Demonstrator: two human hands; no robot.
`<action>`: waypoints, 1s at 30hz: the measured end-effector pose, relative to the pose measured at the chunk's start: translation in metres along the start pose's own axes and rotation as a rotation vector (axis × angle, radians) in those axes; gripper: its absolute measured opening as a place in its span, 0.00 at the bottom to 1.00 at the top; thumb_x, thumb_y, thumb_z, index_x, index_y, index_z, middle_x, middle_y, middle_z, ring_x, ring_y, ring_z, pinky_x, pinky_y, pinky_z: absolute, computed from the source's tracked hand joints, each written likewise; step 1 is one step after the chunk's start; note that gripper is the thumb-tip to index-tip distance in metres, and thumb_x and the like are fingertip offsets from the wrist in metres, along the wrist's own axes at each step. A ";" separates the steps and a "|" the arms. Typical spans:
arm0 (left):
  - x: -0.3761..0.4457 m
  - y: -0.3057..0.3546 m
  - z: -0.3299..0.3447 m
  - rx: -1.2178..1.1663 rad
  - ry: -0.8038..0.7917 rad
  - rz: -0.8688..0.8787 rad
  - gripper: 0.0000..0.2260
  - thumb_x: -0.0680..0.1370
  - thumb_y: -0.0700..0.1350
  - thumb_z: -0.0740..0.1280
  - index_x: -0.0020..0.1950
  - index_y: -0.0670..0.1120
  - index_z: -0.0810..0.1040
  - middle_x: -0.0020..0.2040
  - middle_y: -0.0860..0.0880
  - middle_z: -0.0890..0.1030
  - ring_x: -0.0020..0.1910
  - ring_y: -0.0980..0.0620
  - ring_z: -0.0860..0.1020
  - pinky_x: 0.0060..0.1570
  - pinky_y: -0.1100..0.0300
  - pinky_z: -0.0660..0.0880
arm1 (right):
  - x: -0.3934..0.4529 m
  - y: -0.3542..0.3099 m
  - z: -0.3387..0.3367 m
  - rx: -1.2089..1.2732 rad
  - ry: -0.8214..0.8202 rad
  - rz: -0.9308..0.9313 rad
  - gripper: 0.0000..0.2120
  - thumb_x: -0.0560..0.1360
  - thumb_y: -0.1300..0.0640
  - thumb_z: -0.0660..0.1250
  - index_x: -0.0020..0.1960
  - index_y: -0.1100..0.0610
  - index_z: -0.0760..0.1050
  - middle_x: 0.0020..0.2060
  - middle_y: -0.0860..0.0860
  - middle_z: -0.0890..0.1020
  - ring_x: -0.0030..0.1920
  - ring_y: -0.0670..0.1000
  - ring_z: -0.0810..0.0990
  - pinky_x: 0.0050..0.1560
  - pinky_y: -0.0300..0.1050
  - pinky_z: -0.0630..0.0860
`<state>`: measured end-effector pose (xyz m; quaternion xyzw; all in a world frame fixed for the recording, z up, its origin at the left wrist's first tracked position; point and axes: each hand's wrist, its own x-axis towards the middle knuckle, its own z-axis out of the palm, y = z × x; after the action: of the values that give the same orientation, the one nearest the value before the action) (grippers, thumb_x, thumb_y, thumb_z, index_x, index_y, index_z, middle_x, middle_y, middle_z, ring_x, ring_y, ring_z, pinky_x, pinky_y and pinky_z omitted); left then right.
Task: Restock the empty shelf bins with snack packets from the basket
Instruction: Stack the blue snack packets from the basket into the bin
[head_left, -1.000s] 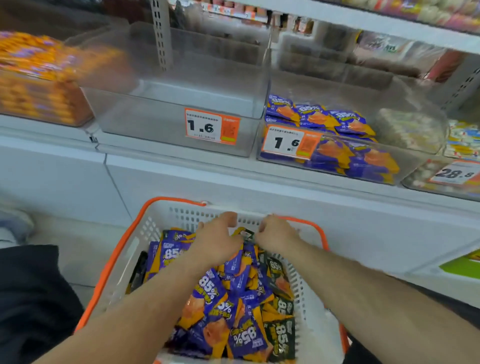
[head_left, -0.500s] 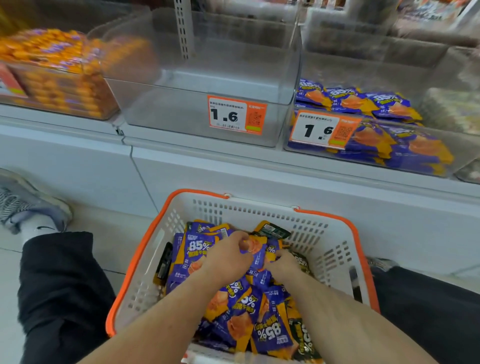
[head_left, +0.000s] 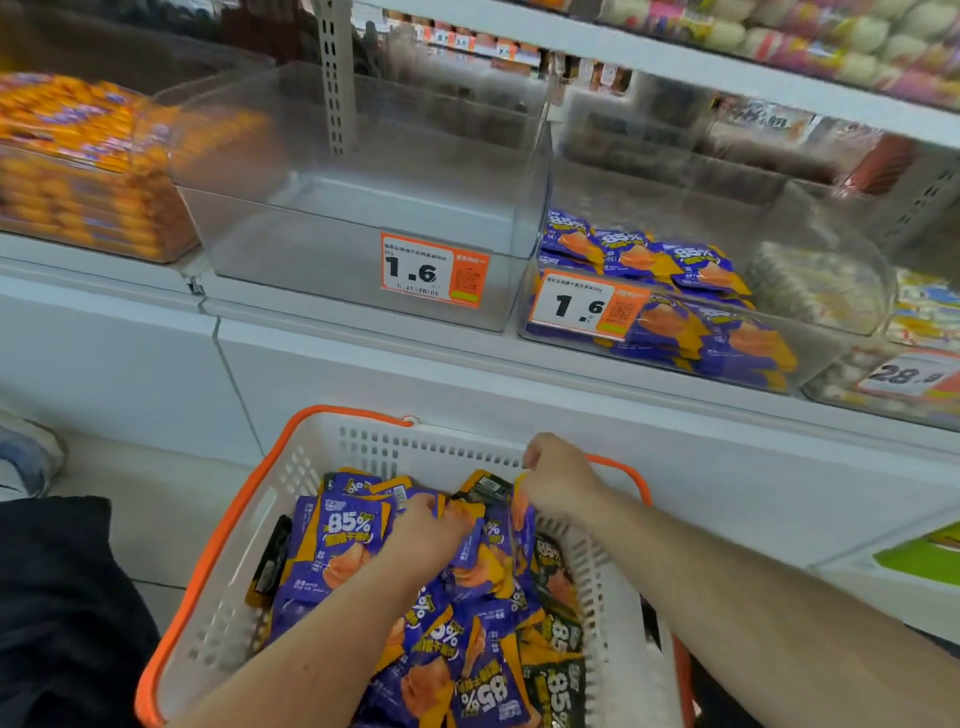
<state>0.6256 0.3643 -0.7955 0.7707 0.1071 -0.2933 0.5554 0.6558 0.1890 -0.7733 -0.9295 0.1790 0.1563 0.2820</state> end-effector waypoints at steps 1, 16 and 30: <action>-0.001 0.005 0.003 -0.043 -0.004 0.012 0.30 0.80 0.47 0.65 0.78 0.44 0.56 0.61 0.45 0.69 0.44 0.55 0.73 0.48 0.56 0.67 | -0.005 -0.001 -0.013 0.041 0.016 -0.034 0.12 0.69 0.68 0.62 0.48 0.53 0.70 0.44 0.52 0.77 0.42 0.52 0.75 0.39 0.44 0.71; -0.047 0.136 -0.017 -0.655 0.096 0.595 0.13 0.76 0.29 0.66 0.53 0.46 0.75 0.41 0.44 0.82 0.32 0.53 0.81 0.29 0.58 0.78 | -0.093 -0.053 -0.123 0.665 0.184 -0.454 0.19 0.71 0.77 0.66 0.45 0.52 0.77 0.49 0.45 0.82 0.29 0.44 0.76 0.30 0.38 0.73; 0.036 0.230 -0.022 1.121 0.841 0.951 0.19 0.82 0.53 0.49 0.53 0.48 0.77 0.39 0.47 0.83 0.38 0.45 0.81 0.42 0.55 0.71 | 0.018 -0.084 -0.222 0.808 0.649 -0.163 0.18 0.73 0.70 0.62 0.56 0.53 0.80 0.45 0.57 0.82 0.33 0.58 0.79 0.38 0.54 0.82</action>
<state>0.7751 0.2957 -0.6291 0.9401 -0.1924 0.2729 0.0693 0.7488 0.1211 -0.5649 -0.7581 0.2302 -0.2437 0.5594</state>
